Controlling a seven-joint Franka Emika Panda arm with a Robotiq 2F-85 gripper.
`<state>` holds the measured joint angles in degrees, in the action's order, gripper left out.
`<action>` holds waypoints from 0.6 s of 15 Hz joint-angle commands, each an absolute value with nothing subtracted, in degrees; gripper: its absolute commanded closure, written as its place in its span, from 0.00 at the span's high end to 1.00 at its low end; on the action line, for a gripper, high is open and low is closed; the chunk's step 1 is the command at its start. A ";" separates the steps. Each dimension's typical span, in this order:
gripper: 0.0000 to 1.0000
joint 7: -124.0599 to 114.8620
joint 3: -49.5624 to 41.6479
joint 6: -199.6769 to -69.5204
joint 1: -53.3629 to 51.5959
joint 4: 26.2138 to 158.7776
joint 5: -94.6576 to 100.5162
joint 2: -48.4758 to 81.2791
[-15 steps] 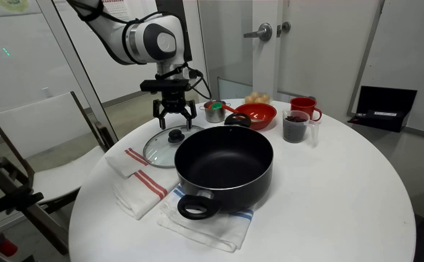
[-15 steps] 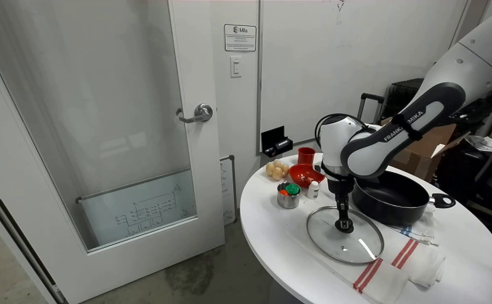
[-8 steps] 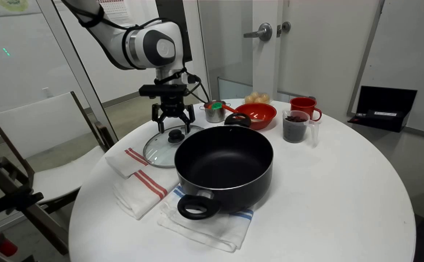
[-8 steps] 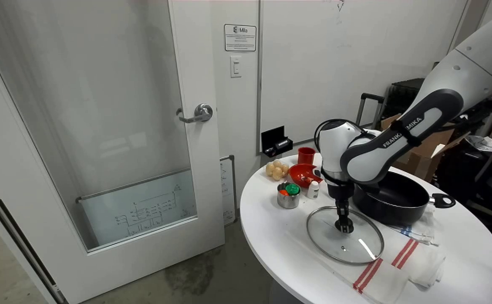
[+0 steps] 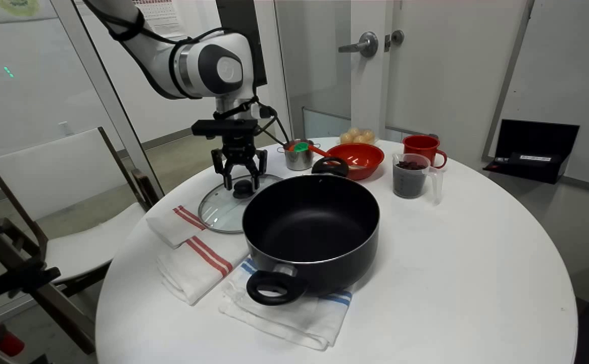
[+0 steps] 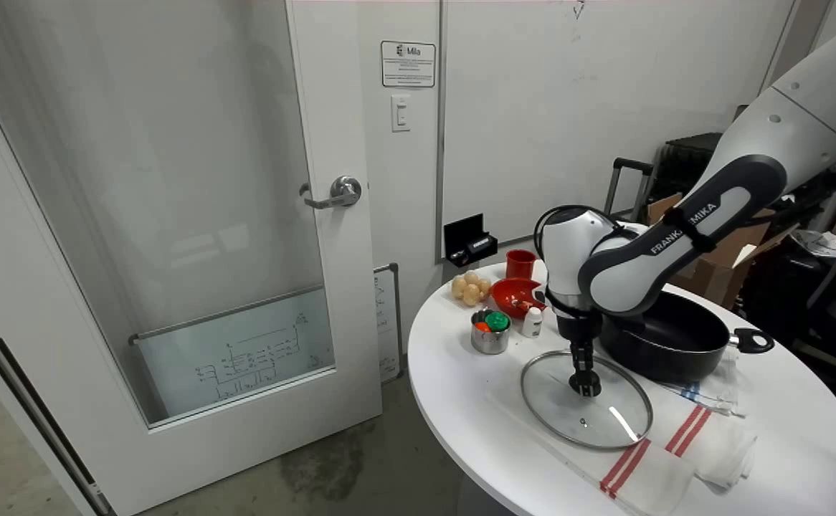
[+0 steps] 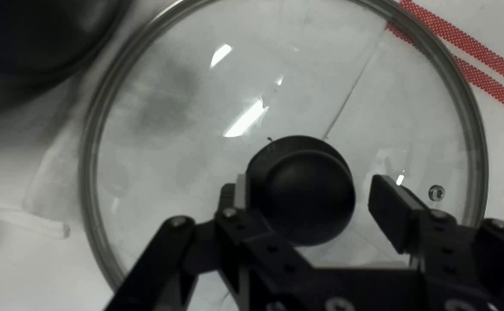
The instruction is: Put the lid on the pot
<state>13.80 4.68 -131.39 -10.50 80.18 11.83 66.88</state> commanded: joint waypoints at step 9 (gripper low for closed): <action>0.26 10.63 3.67 -132.57 -12.74 82.29 13.06 64.34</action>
<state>12.77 4.31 -131.60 -11.03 80.05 11.87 66.46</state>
